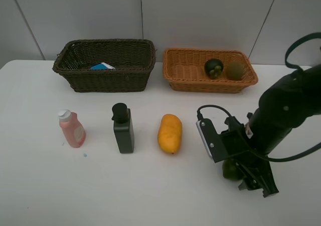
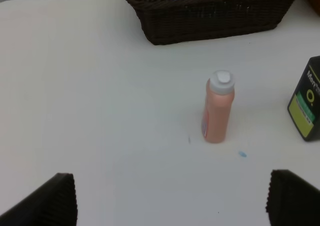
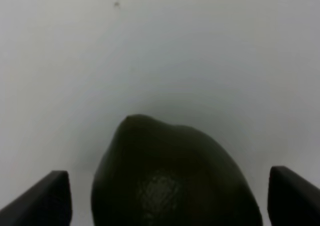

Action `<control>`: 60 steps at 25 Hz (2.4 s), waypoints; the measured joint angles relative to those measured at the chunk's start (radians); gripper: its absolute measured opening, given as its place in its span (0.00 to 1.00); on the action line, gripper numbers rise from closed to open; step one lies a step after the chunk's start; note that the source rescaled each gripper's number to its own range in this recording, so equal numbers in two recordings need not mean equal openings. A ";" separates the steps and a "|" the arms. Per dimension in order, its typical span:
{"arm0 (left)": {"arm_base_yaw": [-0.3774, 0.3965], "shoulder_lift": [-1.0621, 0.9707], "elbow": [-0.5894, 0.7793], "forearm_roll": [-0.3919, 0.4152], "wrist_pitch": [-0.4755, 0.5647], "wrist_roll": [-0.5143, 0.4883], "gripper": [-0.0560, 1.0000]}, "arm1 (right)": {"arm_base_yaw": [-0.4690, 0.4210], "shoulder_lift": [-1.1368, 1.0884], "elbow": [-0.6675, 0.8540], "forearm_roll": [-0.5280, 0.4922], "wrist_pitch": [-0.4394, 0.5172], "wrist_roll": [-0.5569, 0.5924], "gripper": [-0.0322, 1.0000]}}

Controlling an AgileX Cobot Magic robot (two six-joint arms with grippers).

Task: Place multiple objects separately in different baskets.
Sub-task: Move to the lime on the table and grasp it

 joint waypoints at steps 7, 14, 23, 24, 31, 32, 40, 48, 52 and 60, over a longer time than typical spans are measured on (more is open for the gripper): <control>0.000 0.000 0.000 0.000 0.000 0.000 1.00 | 0.000 0.010 0.001 0.000 -0.004 0.000 0.93; 0.000 0.000 0.000 0.000 0.000 0.000 1.00 | 0.000 0.010 0.001 -0.004 -0.007 0.000 0.70; 0.000 0.000 0.000 0.000 0.000 0.000 1.00 | 0.000 0.010 0.001 -0.001 0.001 0.000 0.70; 0.000 0.000 0.000 0.000 0.000 0.000 1.00 | 0.000 0.010 0.001 -0.001 0.001 0.000 0.70; 0.000 0.000 0.000 0.000 0.000 0.000 1.00 | 0.000 0.010 0.001 -0.001 0.001 0.000 0.70; 0.000 0.000 0.000 0.000 0.000 0.000 1.00 | 0.000 0.010 0.001 -0.001 0.001 0.000 0.70; 0.000 0.000 0.000 0.000 0.000 0.000 1.00 | 0.000 0.010 0.001 -0.001 -0.009 0.000 0.70; 0.000 0.000 0.000 0.000 0.000 0.000 1.00 | 0.000 0.010 0.001 0.008 -0.033 0.000 0.70; 0.000 0.000 0.000 0.000 0.000 0.000 1.00 | 0.000 0.011 -0.006 0.009 -0.028 0.000 0.70; 0.000 0.000 0.000 0.000 0.000 0.000 1.00 | 0.000 0.011 -0.171 0.020 0.132 0.015 0.70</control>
